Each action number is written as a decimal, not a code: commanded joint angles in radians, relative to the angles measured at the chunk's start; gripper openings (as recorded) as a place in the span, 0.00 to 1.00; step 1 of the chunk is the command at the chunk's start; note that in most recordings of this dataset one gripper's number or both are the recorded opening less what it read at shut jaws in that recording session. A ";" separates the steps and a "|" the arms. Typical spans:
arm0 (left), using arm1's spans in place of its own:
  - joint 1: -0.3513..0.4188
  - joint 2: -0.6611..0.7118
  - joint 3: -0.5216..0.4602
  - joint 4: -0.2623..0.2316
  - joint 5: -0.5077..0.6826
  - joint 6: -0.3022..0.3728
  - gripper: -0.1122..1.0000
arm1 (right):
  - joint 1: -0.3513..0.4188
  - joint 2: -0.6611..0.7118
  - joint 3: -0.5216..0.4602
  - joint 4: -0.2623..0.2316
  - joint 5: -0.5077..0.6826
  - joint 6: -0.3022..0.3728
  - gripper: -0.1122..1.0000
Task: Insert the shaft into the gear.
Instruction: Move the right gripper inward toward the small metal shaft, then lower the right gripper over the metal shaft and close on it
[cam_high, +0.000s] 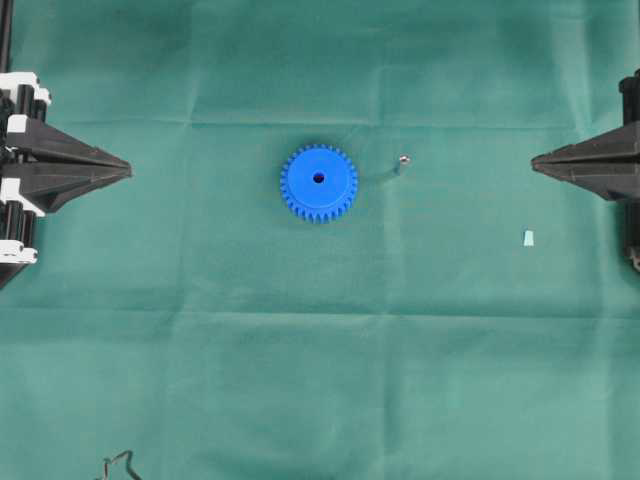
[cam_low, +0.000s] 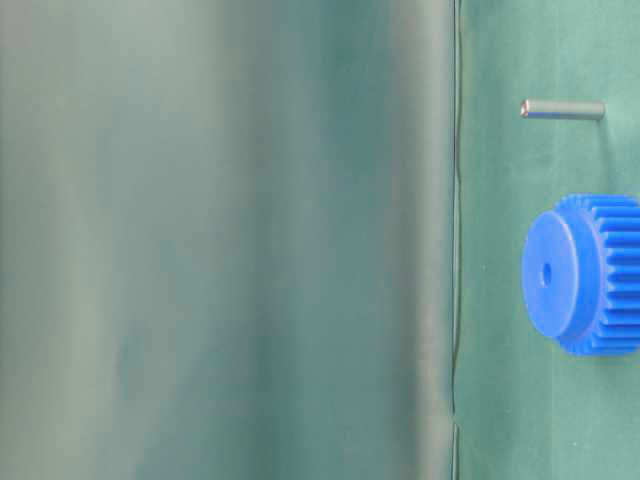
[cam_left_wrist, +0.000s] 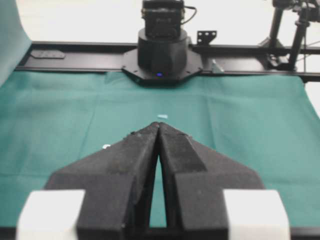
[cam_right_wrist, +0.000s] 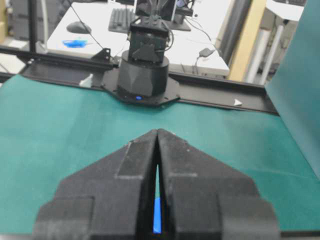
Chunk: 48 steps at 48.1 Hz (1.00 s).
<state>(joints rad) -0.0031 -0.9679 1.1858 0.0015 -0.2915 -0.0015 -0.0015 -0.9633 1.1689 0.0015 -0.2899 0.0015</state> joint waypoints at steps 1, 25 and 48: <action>-0.009 0.008 -0.041 0.015 0.018 -0.008 0.10 | -0.003 0.005 -0.014 -0.003 -0.005 -0.012 0.12; -0.015 0.000 -0.054 0.017 0.034 -0.006 0.10 | -0.087 0.149 -0.135 0.002 0.150 0.005 0.13; -0.015 0.000 -0.054 0.017 0.043 -0.008 0.10 | -0.181 0.566 -0.215 0.020 0.140 0.025 0.91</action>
<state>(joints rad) -0.0153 -0.9710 1.1582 0.0153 -0.2454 -0.0077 -0.1733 -0.4709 0.9894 0.0169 -0.1396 0.0245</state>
